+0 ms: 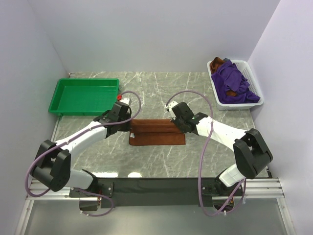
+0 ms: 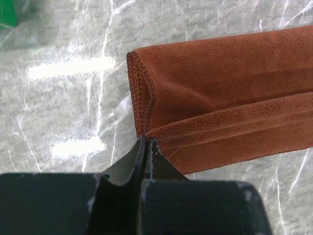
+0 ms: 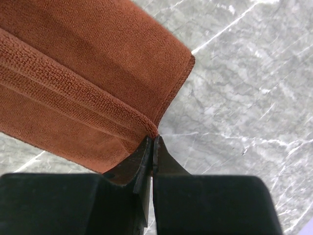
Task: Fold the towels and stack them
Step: Fold the towel, then smooth out wrinkles on the folded towel
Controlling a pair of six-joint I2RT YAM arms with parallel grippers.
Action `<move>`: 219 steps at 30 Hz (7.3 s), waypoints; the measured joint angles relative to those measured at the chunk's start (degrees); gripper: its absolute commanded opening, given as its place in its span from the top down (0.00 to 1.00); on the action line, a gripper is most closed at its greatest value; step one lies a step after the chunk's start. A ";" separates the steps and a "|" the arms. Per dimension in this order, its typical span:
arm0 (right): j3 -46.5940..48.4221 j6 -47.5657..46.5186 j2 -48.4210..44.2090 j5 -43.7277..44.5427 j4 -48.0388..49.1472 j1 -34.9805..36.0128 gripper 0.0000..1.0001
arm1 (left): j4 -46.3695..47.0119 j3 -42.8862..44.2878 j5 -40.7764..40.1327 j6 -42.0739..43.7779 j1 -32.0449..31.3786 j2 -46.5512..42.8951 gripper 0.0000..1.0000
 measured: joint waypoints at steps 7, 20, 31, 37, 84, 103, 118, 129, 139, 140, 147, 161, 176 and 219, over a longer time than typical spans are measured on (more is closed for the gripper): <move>-0.68 1.38 -0.83 0.04 -0.33 0.44 1.00 | -1.05 -1.14 0.07 -2.89 -0.22 -1.42 0.99; -2.25 2.69 -1.14 0.09 -0.81 1.73 1.00 | -1.29 -4.61 0.68 -7.78 -0.61 -1.95 0.99; -2.86 3.15 -0.26 -0.57 -1.14 2.32 1.00 | -0.90 -6.10 1.20 -10.45 -0.72 -1.31 0.99; -2.84 3.61 -0.26 -0.17 -1.57 2.49 1.00 | -1.62 -5.95 0.98 -10.47 -0.90 -1.46 0.99; -4.83 25.92 -18.21 -6.88 -2.23 4.33 0.56 | -6.36 5.05 1.29 -20.76 -8.94 -7.98 0.44; -26.38 46.18 -24.00 -17.97 14.08 -18.91 0.47 | -5.38 -0.55 -4.85 -28.37 -10.54 -0.22 0.26; -30.38 46.99 -22.53 -24.65 19.63 -21.22 0.47 | -3.58 3.08 -6.05 -24.83 -5.70 9.60 0.59; -32.22 46.97 -20.76 -26.62 21.42 -21.44 0.48 | -3.21 3.82 -6.54 -21.79 -5.33 12.04 0.99; -32.33 46.07 -19.76 -27.82 21.57 -21.44 0.59 | -9.31 10.75 -10.78 -16.59 -5.11 12.13 0.98; -32.33 45.92 -19.76 -28.02 21.57 -21.44 0.59 | -9.62 11.30 -11.19 -16.22 -5.11 12.13 0.96; -32.33 44.87 -20.06 -28.24 21.33 -21.44 0.58 | -11.74 11.85 -11.87 -14.67 -5.11 14.97 0.75; -30.97 42.01 -27.89 -29.11 19.39 -21.46 0.57 | -15.82 9.14 -12.39 -19.30 -5.38 6.88 0.21; -30.84 41.77 -28.72 -30.45 19.96 -21.44 0.57 | -8.94 -7.41 -3.72 -29.03 -8.57 -1.60 0.55; -31.15 46.60 -25.49 -36.83 27.56 -15.80 0.59 | -8.33 0.44 -5.81 -30.64 -8.39 -5.49 0.52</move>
